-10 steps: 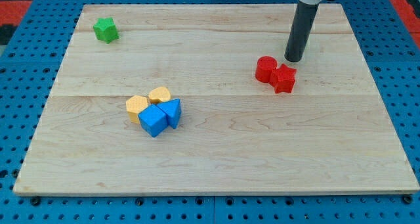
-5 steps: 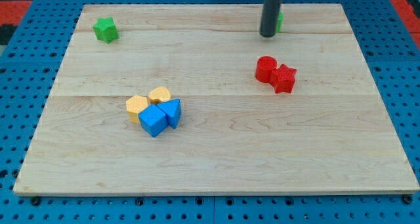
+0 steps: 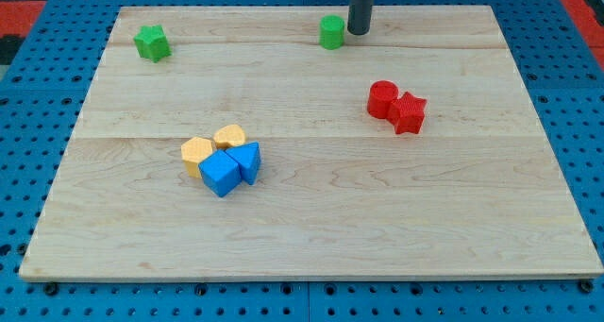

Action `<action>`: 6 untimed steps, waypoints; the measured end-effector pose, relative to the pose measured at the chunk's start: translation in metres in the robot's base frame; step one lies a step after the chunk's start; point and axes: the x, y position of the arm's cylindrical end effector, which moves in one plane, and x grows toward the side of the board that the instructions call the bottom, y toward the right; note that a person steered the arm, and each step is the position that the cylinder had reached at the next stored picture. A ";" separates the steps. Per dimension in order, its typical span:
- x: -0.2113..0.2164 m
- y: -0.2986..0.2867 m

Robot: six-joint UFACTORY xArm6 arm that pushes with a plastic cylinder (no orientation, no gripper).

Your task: Place the green circle towards the left side of the green star

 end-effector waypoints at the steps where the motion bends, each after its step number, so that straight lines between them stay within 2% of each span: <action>1: 0.000 0.024; 3: 0.001 -0.181; 4: 0.001 -0.221; 5: 0.015 -0.192; 6: 0.024 -0.210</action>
